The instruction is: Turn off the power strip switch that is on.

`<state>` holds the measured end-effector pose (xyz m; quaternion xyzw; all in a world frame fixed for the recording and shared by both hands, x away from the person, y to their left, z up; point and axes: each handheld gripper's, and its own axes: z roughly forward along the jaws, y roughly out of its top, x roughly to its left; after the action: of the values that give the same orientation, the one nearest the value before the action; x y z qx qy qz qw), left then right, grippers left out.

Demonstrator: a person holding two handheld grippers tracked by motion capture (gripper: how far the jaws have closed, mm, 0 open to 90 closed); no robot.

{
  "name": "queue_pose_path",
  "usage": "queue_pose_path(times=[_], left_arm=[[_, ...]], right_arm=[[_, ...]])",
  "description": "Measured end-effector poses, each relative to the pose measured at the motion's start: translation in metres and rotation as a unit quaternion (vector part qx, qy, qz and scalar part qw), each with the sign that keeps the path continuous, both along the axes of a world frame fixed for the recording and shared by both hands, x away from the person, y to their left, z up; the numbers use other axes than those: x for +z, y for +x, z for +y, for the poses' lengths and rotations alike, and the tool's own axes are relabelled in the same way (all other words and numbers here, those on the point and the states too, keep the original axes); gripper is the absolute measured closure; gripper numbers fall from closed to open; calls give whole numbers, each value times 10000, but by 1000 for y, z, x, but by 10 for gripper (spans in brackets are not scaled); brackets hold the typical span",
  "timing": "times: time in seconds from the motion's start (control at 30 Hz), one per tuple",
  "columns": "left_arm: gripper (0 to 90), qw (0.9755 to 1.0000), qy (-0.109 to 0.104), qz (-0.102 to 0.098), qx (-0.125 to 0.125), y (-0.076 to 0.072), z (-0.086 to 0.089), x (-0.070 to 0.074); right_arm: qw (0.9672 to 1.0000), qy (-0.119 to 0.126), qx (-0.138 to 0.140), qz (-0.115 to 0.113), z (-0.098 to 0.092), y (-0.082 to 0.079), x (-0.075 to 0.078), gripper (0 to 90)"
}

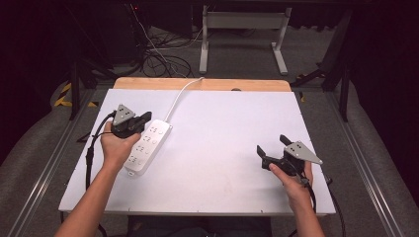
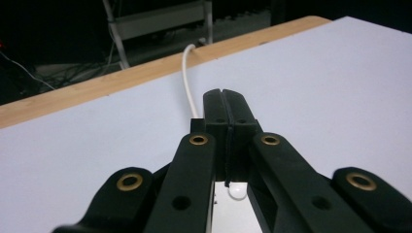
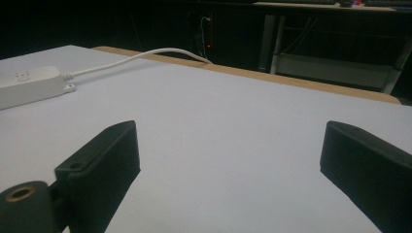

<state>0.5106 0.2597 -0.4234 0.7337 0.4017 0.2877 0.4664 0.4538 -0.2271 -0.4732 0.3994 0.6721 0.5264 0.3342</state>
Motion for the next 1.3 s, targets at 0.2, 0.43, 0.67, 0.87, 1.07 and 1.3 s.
queue_pose_path(times=[0.2, 0.43, 0.67, 0.87, 1.07, 1.3], left_arm=[[900, 9981, 399, 471, -38, 10, -10, -1], [900, 9937, 584, 943, -163, 18, -16, -3], [900, 9869, 839, 1366, -174, 27, -23, -15], [900, 9849, 855, 1480, -258, 31, -28, -20], [900, 9830, 944, 1558, -225, 33, -28, -24], [900, 9822, 984, 1584, -236, 35, -29, -27]], right_arm=[[10000, -12, 24, 10, 1, 1, -1, 80], [10000, -10, 18, 17, 1, 1, 0, 80], [10000, -6, 15, 6, 1, 1, 0, 81], [10000, -43, 70, 20, 4, 1, -1, 81], [10000, -40, 78, 19, 3, 0, -1, 81], [9999, -31, 92, 35, 4, 0, -1, 81]])
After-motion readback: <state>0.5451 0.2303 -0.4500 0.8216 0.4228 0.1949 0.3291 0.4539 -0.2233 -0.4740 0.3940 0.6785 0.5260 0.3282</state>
